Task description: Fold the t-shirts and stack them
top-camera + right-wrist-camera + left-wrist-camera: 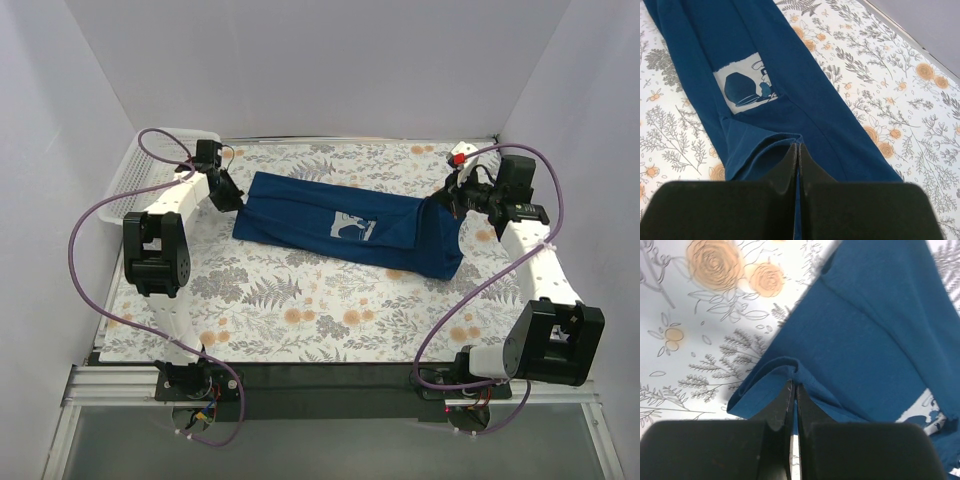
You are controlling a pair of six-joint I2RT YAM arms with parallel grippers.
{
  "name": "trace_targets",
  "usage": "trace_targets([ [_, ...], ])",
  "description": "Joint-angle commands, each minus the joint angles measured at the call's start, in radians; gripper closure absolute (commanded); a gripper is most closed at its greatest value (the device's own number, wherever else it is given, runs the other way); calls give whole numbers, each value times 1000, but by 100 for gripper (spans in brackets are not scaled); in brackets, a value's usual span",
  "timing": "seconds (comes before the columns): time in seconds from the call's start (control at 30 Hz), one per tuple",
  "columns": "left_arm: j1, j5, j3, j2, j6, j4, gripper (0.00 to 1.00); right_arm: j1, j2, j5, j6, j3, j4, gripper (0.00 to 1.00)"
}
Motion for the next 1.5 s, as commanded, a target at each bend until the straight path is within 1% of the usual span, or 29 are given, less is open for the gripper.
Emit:
trace_targets([
  [0.0, 8, 85, 54, 4, 29, 13, 100, -3, 6, 47, 63, -12, 89, 99],
  [0.17, 8, 171, 30, -12, 86, 42, 100, -3, -2, 32, 61, -21, 94, 99],
  [0.27, 8, 177, -31, -73, 105, 57, 100, -8, -61, -57, -15, -52, 59, 99],
  [0.3, 8, 168, -88, -97, 108, 56, 100, -8, -105, -83, -41, -61, 42, 99],
  [0.33, 8, 156, -122, -149, 108, 60, 100, -9, -130, -138, -108, -76, -7, 99],
  [0.4, 9, 138, -203, -214, 103, 74, 100, -11, -208, -178, -165, -93, -55, 99],
  [0.43, 11, 130, -278, -276, 93, 79, 100, -11, -233, -208, -196, -100, -108, 99],
  [0.5, 17, 115, -361, -335, 73, 91, 100, -12, -305, -232, -280, -121, -164, 99],
  [0.53, 20, 102, -436, -367, 51, 94, 100, -12, -327, -240, -302, -129, -187, 99],
  [0.57, 26, 93, -468, -422, 43, 102, 100, -12, -347, -239, -328, -141, -225, 99],
  [0.67, 34, 84, -582, -523, 19, 123, 100, -12, -396, -243, -379, -158, -311, 99],
  [0.83, 37, 104, -657, -576, 22, 139, 100, -11, -456, -229, -455, -236, -360, 99],
  [0.87, 37, 110, -665, -584, 22, 136, 99, -11, -466, -228, -466, -248, -363, 99],
  [0.93, 37, 122, -694, -610, 11, 133, 90, -11, -485, -220, -478, -274, -369, 99],
  [0.97, 37, 125, -705, -623, 5, 133, 75, -11, -488, -219, -482, -281, -372, 99],
  [1.03, 37, 116, -737, -677, -16, 129, 62, -11, -494, -214, -494, -296, -386, 99],
  [1.07, 37, 99, -745, -702, -23, 120, 51, -11, -496, -212, -495, -297, -388, 99],
  [1.13, 39, 58, -765, -769, -50, 111, 42, -11, -500, -212, -498, -305, -394, 99],
  [1.2, 39, 49, -779, -797, -67, 103, 40, -11, -503, -214, -502, -313, -397, 99],
  [1.27, 40, 61, -802, -808, -99, 99, 40, -11, -503, -206, -502, -317, -394, 99],
  [1.4, 40, 123, -871, -769, -182, 131, 50, -11, -494, -185, -494, -313, -391, 99],
  [1.43, 40, 116, -878, -757, -199, 137, 55, -11, -491, -183, -492, -314, -391, 99],
  [1.47, 40, 102, -889, -742, -228, 143, 55, -11, -491, -183, -494, -316, -392, 99],
])
